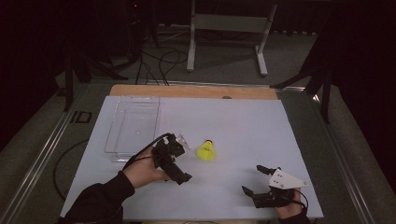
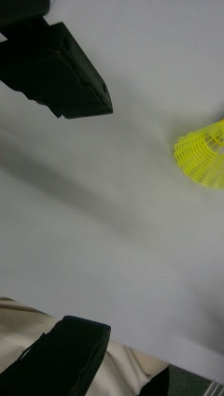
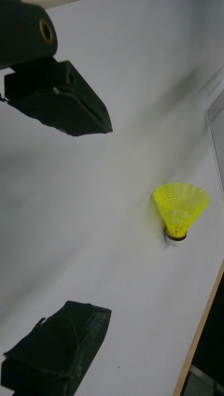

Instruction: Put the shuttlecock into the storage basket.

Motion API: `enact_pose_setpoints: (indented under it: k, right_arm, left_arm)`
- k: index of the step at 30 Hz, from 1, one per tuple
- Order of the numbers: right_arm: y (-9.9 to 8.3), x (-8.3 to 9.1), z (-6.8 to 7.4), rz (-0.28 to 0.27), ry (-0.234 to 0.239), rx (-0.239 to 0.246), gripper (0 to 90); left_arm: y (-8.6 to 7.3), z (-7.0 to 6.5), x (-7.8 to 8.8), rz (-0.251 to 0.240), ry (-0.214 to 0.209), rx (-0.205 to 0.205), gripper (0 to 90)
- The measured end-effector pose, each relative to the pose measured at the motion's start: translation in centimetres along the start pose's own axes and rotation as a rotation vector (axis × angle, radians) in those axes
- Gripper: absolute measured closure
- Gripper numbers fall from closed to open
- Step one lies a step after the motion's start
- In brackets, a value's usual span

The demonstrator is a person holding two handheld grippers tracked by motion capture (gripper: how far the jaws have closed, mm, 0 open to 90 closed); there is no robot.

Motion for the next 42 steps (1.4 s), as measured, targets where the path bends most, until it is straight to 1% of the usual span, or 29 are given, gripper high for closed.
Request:
enact_pose_setpoints:
  k: [2,7,12,14,15,17,18,19,21,23,25,26,27,28,30,31,32,33,34,35,36,37,39,40,42]
  right_arm:
    - [0.0,0.0,0.0,0.004,0.001,0.001,10.3]
    - [-0.1,0.0,0.0,0.004,0.002,-0.001,10.3]
    - [-0.1,-0.1,0.0,0.007,0.005,-0.001,10.3]
    - [-0.1,-0.1,0.0,0.008,0.004,-0.002,10.2]
    - [-0.1,-0.1,0.0,0.007,0.004,-0.002,10.3]
    - [-0.1,-0.1,0.0,0.007,0.004,-0.004,10.2]
    - [-0.2,-0.1,0.0,0.007,0.004,-0.005,10.3]
    - [-0.2,-0.1,0.0,0.008,0.004,-0.004,10.2]
    - [-0.2,-0.1,0.0,0.009,0.006,-0.005,10.3]
    - [-0.2,-0.2,0.1,0.010,0.007,-0.004,10.3]
    - [-0.2,-0.2,0.1,0.011,0.007,-0.003,10.2]
    - [-0.2,-0.2,0.1,0.011,0.008,-0.003,10.3]
    - [-0.2,-0.2,0.1,0.008,0.009,-0.002,10.3]
    - [-0.2,-0.1,0.1,0.009,0.008,-0.003,10.2]
    - [-0.2,-0.1,0.0,0.009,0.008,-0.004,10.3]
    - [-0.2,-0.1,0.0,0.009,0.008,-0.004,10.3]
    - [-0.2,-0.1,0.0,0.009,0.008,-0.005,10.3]
    - [-0.2,-0.1,0.1,0.009,0.010,-0.005,10.3]
    - [-0.3,-0.1,0.1,0.009,0.011,-0.006,10.3]
    - [-0.3,-0.2,0.1,0.010,0.011,-0.006,10.2]
    - [-0.3,-0.2,0.1,0.010,0.013,-0.006,10.3]
    - [-0.3,-0.2,0.1,0.011,0.013,-0.006,10.3]
    - [-0.3,-0.2,0.1,0.010,0.014,-0.005,10.3]
    - [-0.3,-0.2,0.1,0.010,0.014,-0.005,10.2]
    - [-0.3,-0.2,0.1,0.011,0.014,-0.008,10.3]
  left_arm:
    - [0.2,0.2,-0.5,0.016,0.002,0.017,0.0]
    - [0.9,0.5,-1.3,0.046,0.004,0.020,0.0]
    - [1.4,1.2,-2.3,0.079,0.019,0.033,0.0]
    - [1.6,1.5,-2.7,0.082,0.023,0.053,0.0]
    - [1.6,1.7,-2.8,0.086,0.023,0.057,1.7]
    - [1.9,1.9,-3.2,0.087,0.022,0.082,3.5]
    - [2.1,2.1,-3.4,0.084,0.031,0.098,3.6]
    - [2.2,2.2,-3.6,0.090,0.036,0.093,3.7]
    - [2.5,2.4,-3.9,0.090,0.036,0.106,3.9]
    - [2.9,2.7,-4.3,0.097,0.045,0.111,6.4]
    - [3.2,3.0,-4.6,0.108,0.044,0.116,8.0]
    - [3.4,3.1,-4.9,0.106,0.043,0.127,8.2]
    - [3.5,3.1,-5.0,0.107,0.037,0.131,10.6]
    - [3.7,3.3,-5.3,0.111,0.046,0.139,11.2]
    - [3.9,3.6,-5.6,0.114,0.059,0.138,14.9]
    - [3.9,3.6,-5.6,0.114,0.059,0.138,15.7]
    - [4.1,3.8,-6.0,0.119,0.064,0.138,15.7]
    - [4.2,3.9,-6.2,0.121,0.071,0.140,17.1]
    - [4.2,4.1,-6.4,0.128,0.085,0.130,18.5]
    - [4.3,4.2,-6.6,0.126,0.091,0.131,20.4]
    - [4.3,4.3,-6.8,0.128,0.091,0.131,22.0]
    - [4.3,4.5,-7.0,0.130,0.099,0.129,25.4]
    - [4.4,4.7,-7.4,0.127,0.099,0.136,29.2]
    - [4.4,4.8,-7.6,0.128,0.108,0.137,30.3]
    - [4.4,4.9,-8.0,0.135,0.104,0.141,34.4]
Point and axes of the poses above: each handheld gripper's, and its own axes: x roughly backward along the jaws, y roughly out of its top, z roughly to its left, the point moved 9 cm from there along -x, roughly forward along the jaws, and after that the axes turned 9 degrees about -z, right-handed, at the moved point
